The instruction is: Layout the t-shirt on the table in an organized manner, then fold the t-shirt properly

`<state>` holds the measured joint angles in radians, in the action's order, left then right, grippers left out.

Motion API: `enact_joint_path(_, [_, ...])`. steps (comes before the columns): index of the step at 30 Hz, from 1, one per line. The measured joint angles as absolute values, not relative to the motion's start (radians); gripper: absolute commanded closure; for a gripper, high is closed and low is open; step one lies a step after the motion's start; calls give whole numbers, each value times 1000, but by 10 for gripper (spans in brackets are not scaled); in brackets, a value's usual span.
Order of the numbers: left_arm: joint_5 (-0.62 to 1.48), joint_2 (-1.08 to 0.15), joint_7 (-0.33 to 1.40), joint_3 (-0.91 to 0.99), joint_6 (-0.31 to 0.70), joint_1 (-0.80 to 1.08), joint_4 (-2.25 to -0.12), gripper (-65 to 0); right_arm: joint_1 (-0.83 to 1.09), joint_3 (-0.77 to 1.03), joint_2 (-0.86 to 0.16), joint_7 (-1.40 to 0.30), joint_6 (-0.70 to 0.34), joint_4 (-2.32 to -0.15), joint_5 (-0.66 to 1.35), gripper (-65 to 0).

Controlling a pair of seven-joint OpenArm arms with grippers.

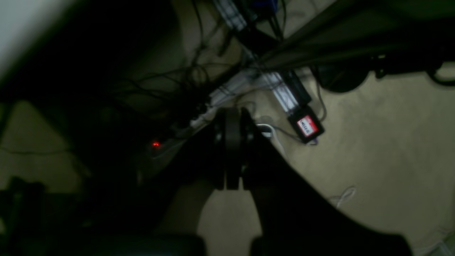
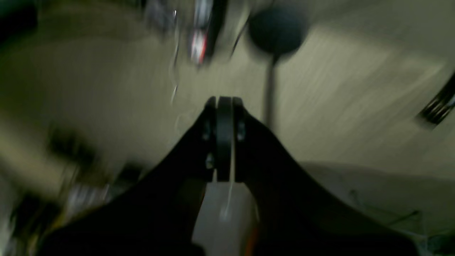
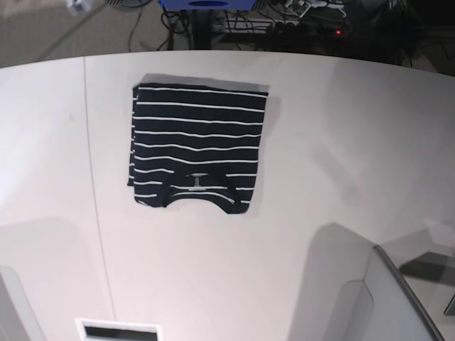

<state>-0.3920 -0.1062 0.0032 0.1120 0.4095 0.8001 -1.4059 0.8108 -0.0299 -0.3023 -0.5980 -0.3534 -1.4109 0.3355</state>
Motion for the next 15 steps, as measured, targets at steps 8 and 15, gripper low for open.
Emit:
enact_joint_path(8, [-393,-106,-222,102,389,599,-852,0,534,-91,-157,-413,-336,-870,74,-6])
enact_joint_path(15, [-406,-184,-453,104,374,251,-170,0,319,-94,-64,-26,-336,-289,74,-12])
